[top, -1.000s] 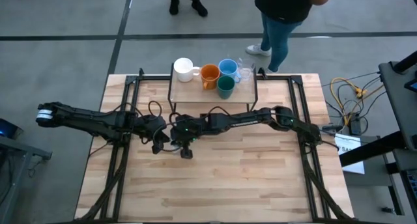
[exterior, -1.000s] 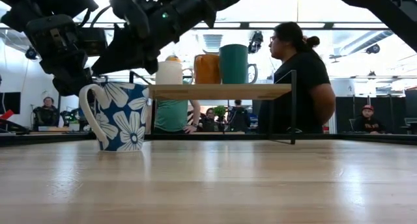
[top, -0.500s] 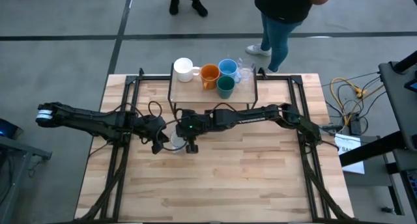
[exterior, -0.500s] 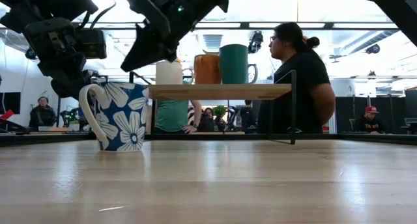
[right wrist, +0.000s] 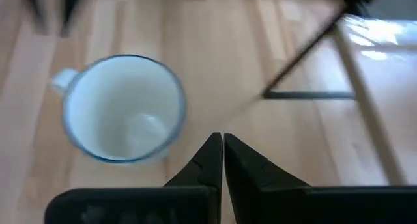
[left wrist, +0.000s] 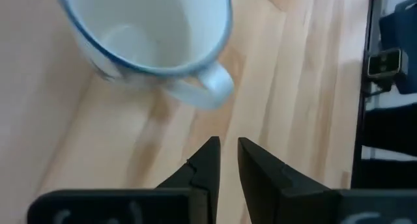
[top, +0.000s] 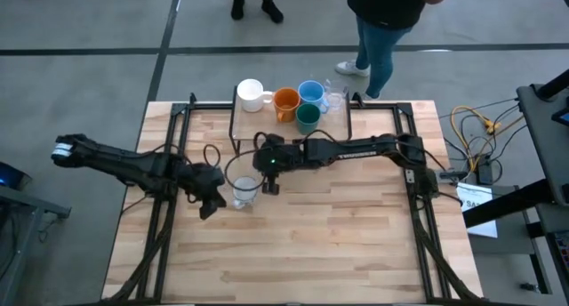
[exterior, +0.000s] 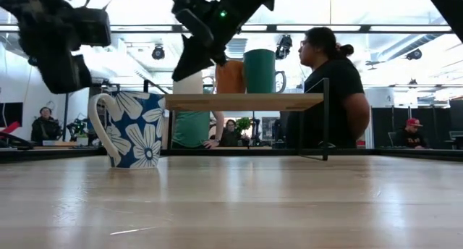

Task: Stack small to large cups/mugs on shelf
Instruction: Put the white patterned mug on the shelf

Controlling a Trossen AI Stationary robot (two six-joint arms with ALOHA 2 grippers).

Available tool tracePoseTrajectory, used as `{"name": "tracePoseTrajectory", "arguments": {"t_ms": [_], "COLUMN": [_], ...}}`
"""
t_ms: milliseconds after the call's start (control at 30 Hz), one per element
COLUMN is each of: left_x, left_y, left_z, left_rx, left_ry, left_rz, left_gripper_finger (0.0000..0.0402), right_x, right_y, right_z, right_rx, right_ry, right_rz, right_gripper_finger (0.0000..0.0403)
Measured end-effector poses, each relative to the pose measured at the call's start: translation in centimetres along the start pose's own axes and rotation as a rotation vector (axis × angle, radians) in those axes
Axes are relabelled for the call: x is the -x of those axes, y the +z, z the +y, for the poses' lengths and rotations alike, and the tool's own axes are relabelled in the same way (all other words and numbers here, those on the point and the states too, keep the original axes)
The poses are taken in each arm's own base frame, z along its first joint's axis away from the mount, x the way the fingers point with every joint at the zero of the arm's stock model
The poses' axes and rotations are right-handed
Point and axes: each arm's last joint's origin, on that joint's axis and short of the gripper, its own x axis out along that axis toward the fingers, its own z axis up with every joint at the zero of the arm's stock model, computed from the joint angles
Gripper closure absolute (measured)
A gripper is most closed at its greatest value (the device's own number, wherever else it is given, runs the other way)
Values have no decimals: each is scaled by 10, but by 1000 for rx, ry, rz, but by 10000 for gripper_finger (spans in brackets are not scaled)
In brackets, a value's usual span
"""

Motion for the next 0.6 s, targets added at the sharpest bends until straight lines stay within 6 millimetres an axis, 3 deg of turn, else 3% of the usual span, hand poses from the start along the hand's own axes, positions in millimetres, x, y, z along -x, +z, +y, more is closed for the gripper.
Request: {"name": "tracePoseTrajectory", "arguments": {"t_ms": [200,400,600], "left_x": [-11,-31,-39], "left_y": [-6,-6,3], "left_z": [-17,-24,-30], "left_rx": [23,62,63], "left_ry": [47,99,134], "left_rz": [21,9,-20], "left_gripper_finger": [362,362,355], "right_x": [31,65,117], "right_y": [11,20,33], "right_z": [-21,-25,-30], "right_rx": [-78,-90,-64], "right_ry": [-81,-102,-124], "right_rz": [-110,-214,-320], "right_gripper_finger": [395,394,389]}}
